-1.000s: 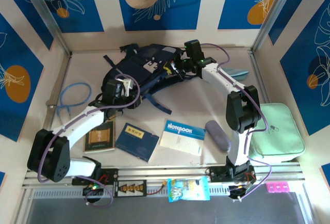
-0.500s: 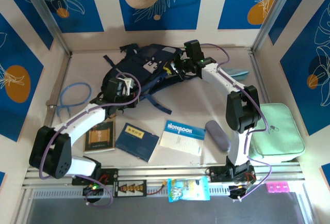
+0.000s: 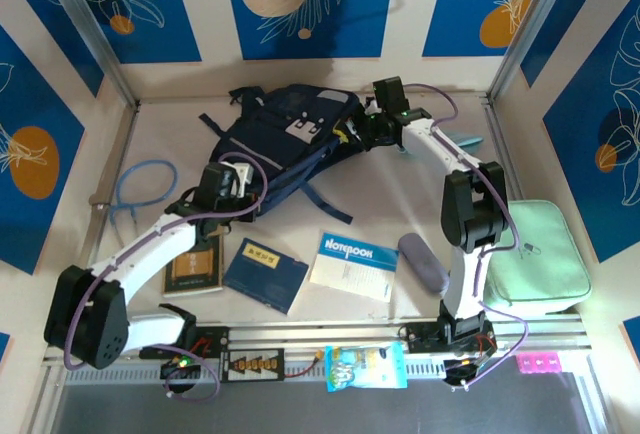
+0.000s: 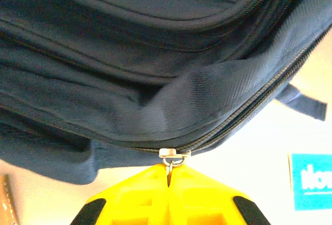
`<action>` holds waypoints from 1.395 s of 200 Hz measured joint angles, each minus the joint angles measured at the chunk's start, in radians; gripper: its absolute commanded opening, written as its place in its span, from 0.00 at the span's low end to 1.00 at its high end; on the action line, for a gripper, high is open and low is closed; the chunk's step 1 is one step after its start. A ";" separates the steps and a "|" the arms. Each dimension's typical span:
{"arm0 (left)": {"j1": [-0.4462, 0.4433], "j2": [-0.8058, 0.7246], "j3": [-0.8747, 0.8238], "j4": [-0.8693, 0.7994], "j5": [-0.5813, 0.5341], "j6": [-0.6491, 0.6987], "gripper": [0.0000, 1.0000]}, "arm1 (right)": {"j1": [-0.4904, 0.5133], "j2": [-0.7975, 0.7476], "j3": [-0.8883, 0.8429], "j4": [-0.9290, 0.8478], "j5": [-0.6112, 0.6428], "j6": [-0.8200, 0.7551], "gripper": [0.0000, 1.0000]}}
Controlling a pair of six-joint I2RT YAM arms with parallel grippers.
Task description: Pack the student bag
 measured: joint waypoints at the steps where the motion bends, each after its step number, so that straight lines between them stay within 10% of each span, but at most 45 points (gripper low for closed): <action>1: 0.000 0.000 0.000 0.000 0.000 0.000 0.00 | -0.001 0.002 0.002 0.000 0.000 -0.001 0.00; 17: 0.000 0.009 0.010 -0.007 0.001 0.000 0.00 | -0.014 0.059 0.041 -0.028 -0.006 -0.043 0.01; 76: -0.034 0.223 0.305 -0.151 0.047 -0.011 0.00 | -0.111 0.136 0.177 -0.126 0.000 -0.183 0.56; 169: -0.229 0.498 0.599 -0.293 0.073 -0.046 0.00 | -0.080 -0.306 -0.370 -0.046 0.040 -0.033 0.62; 279: -0.287 0.559 0.634 -0.291 0.074 -0.065 0.00 | 0.108 -0.155 -0.430 0.074 0.065 0.113 0.58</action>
